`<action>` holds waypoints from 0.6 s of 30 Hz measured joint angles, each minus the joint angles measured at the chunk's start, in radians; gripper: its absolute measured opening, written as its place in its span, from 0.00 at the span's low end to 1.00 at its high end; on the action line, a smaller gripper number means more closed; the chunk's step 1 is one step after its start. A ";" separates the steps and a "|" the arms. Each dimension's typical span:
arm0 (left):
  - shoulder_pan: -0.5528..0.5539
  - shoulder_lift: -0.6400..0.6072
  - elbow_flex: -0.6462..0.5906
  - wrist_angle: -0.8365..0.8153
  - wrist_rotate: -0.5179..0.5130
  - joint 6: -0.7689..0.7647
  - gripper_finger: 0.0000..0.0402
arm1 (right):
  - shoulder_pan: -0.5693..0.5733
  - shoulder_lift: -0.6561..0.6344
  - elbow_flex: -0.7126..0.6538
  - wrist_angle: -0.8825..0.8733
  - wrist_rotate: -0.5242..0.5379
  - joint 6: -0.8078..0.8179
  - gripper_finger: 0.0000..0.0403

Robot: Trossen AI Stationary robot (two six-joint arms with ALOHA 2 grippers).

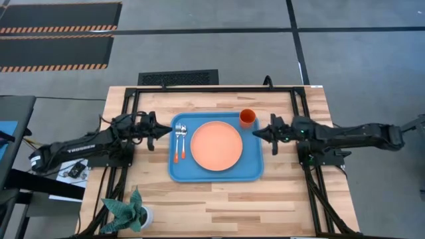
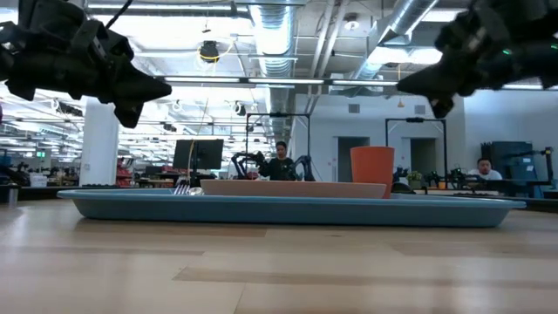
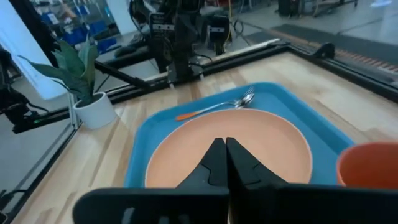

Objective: Pick and place plate/cup/fork/spoon on tray
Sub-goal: Return to Home Position

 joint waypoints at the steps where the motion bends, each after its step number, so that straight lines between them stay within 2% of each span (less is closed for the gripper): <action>1: 0.000 -0.016 0.000 -0.017 -0.003 0.017 0.00 | 0.007 -0.039 -0.027 -0.002 0.012 -0.001 0.00; 5: 0.000 -0.080 0.000 -0.066 -0.026 0.061 0.00 | 0.029 -0.211 -0.105 -0.058 0.070 0.001 0.00; 7: 0.000 -0.120 0.000 -0.101 -0.026 0.078 0.00 | 0.033 -0.293 -0.118 -0.140 0.092 -0.002 0.00; 15: 0.000 -0.361 0.001 -0.384 -0.088 0.114 0.00 | 0.034 -0.624 -0.118 -0.406 0.115 -0.050 0.01; 18: -0.001 -0.443 0.004 -0.431 -0.111 0.118 0.00 | 0.033 -0.633 -0.113 -0.442 0.116 -0.064 0.01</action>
